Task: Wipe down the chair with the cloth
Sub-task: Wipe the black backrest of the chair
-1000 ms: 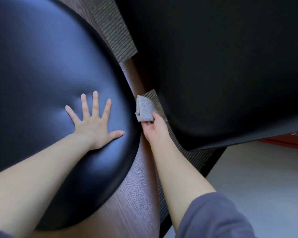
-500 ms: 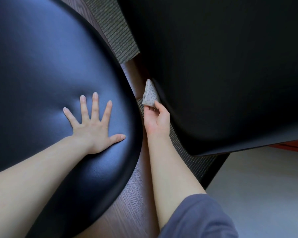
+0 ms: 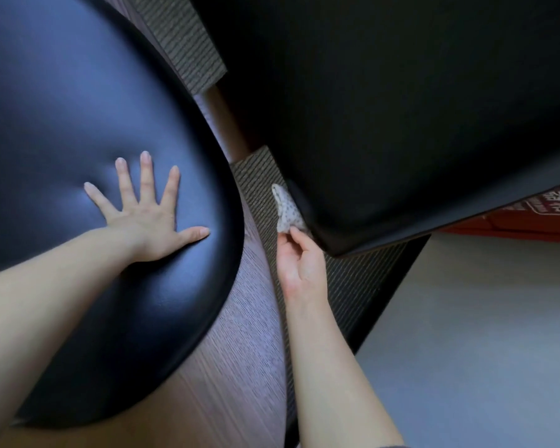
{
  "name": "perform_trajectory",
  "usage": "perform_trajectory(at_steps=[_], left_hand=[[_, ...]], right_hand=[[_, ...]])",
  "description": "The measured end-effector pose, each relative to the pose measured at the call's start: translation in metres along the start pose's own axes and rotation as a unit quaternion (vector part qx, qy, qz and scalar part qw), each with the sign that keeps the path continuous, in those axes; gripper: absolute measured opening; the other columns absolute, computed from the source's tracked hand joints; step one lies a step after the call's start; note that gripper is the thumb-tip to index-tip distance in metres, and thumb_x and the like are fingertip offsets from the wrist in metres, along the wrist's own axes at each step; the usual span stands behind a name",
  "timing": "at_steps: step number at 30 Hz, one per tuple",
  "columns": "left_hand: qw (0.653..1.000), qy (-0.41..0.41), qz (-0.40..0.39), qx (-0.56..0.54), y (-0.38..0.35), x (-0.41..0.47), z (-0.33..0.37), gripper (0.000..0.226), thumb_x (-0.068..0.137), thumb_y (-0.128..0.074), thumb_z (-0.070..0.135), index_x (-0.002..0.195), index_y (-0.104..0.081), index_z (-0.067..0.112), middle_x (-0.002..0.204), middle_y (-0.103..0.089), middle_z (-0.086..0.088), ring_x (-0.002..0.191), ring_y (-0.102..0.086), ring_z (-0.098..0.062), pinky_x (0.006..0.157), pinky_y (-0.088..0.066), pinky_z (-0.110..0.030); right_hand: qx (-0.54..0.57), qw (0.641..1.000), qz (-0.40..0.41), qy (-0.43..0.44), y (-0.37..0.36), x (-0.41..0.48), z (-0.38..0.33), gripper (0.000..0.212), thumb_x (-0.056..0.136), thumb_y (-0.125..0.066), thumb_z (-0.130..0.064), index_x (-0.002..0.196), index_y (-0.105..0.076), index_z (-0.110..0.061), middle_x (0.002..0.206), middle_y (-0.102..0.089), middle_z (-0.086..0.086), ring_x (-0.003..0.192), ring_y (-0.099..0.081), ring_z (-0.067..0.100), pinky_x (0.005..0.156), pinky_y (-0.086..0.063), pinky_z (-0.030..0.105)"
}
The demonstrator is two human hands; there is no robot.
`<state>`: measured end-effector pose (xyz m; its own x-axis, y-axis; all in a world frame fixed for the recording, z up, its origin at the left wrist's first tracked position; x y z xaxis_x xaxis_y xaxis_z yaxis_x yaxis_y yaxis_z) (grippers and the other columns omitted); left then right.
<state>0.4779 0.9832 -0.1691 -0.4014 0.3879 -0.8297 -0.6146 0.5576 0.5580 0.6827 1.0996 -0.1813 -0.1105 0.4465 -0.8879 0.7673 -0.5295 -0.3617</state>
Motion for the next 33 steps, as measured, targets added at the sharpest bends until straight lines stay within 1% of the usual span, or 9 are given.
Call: perform_trajectory(at_steps=[2, 6, 12, 16, 21, 23, 25, 28, 33], left_hand=[[1.0, 0.002, -0.003, -0.001, 0.001, -0.001, 0.001, 0.11, 0.072, -0.028, 0.09, 0.147, 0.03, 0.033, 0.144, 0.052, -0.006, 0.135, 0.043, -0.038, 0.103, 0.01, -0.075], [1.0, 0.003, -0.003, 0.0, 0.002, -0.003, 0.001, 0.111, 0.072, -0.031, 0.089, 0.148, 0.027, 0.032, 0.147, 0.049, -0.005, 0.136, 0.042, -0.037, 0.103, 0.01, -0.075], [1.0, 0.001, -0.008, 0.012, 0.002, -0.007, 0.005, 0.112, 0.076, -0.038, 0.085, 0.15, 0.025, 0.029, 0.149, 0.045, -0.008, 0.138, 0.039, -0.037, 0.106, 0.007, -0.074], [0.999, -0.008, -0.027, 0.025, 0.0, -0.017, 0.012, 0.115, 0.076, -0.041, 0.084, 0.151, 0.025, 0.026, 0.15, 0.044, -0.01, 0.139, 0.037, -0.037, 0.107, 0.004, -0.074], [0.997, -0.03, -0.061, 0.045, -0.01, -0.036, 0.022, 0.112, 0.079, -0.042, 0.081, 0.15, 0.025, 0.025, 0.151, 0.043, -0.01, 0.141, 0.034, -0.037, 0.108, -0.001, -0.075], [0.996, -0.037, -0.067, 0.05, -0.014, -0.042, 0.023, 0.11, 0.081, -0.041, 0.08, 0.151, 0.024, 0.025, 0.152, 0.041, -0.009, 0.142, 0.033, -0.037, 0.108, -0.003, -0.075], [0.995, -0.045, -0.074, 0.053, -0.018, -0.05, 0.024, 0.109, 0.082, -0.041, 0.079, 0.151, 0.024, 0.025, 0.153, 0.04, -0.009, 0.142, 0.032, -0.036, 0.108, -0.005, -0.075], [0.994, -0.052, -0.081, 0.056, -0.026, -0.058, 0.023, 0.106, 0.085, -0.042, 0.076, 0.152, 0.022, 0.025, 0.154, 0.039, -0.008, 0.143, 0.031, -0.036, 0.109, -0.008, -0.074], [0.993, -0.054, -0.091, 0.06, -0.03, -0.071, 0.023, 0.104, 0.088, -0.048, 0.068, 0.152, 0.022, 0.025, 0.155, 0.037, -0.007, 0.144, 0.028, -0.035, 0.11, -0.011, -0.072]], right_hand=[[-0.005, 1.0, 0.009, 0.018, 0.01, -0.008, -0.009, 0.051, 0.086, -0.037, 0.027, 0.129, -0.048, 0.004, 0.128, -0.055, 0.024, 0.108, -0.059, 0.033, 0.073, -0.06, 0.041], [-0.049, 0.998, 0.002, 0.044, 0.016, -0.026, -0.024, 0.053, 0.086, -0.034, 0.029, 0.116, -0.053, -0.01, 0.124, -0.055, 0.018, 0.108, -0.059, 0.029, 0.082, -0.054, 0.039], [-0.186, 0.979, -0.023, 0.08, 0.018, -0.044, -0.053, 0.064, 0.084, -0.033, 0.03, 0.131, -0.048, -0.012, 0.129, -0.055, 0.012, 0.123, -0.054, 0.027, 0.095, -0.05, 0.036], [-0.28, 0.955, -0.02, 0.091, 0.019, -0.055, -0.068, 0.066, 0.083, -0.036, 0.03, 0.135, -0.045, -0.01, 0.126, -0.058, 0.008, 0.121, -0.057, 0.025, 0.104, -0.047, 0.039], [-0.397, 0.911, -0.026, 0.108, 0.011, -0.075, -0.091, 0.056, 0.083, -0.044, 0.027, 0.122, -0.05, -0.013, 0.116, -0.062, 0.007, 0.111, -0.063, 0.023, 0.099, -0.051, 0.041], [-0.449, 0.884, -0.021, 0.127, 0.006, -0.081, -0.105, 0.053, 0.082, -0.05, 0.023, 0.123, -0.05, -0.01, 0.116, -0.063, 0.009, 0.112, -0.063, 0.027, 0.099, -0.051, 0.044], [-0.493, 0.857, -0.015, 0.151, -0.003, -0.087, -0.121, 0.054, 0.077, -0.058, 0.013, 0.125, -0.051, -0.01, 0.118, -0.063, 0.011, 0.115, -0.062, 0.032, 0.101, -0.05, 0.046], [-0.542, 0.823, -0.009, 0.167, -0.02, -0.096, -0.14, 0.055, 0.065, -0.062, -0.002, 0.116, -0.056, -0.022, 0.119, -0.065, 0.009, 0.112, -0.064, 0.027, 0.102, -0.049, 0.049], [-0.597, 0.78, -0.001, 0.189, -0.043, -0.112, -0.165, 0.062, 0.07, -0.063, 0.001, 0.128, -0.051, -0.019, 0.121, -0.064, 0.007, 0.112, -0.063, 0.023, 0.103, -0.048, 0.05]])
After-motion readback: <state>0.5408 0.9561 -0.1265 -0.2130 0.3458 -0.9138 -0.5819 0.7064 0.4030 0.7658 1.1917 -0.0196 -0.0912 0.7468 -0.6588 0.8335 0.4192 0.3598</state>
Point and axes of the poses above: each hand's wrist, its own x-axis towards the middle knuckle, its own y-axis out of the back of the hand, z = x × y, the point moved 8 cm from there along x, towards the middle knuckle
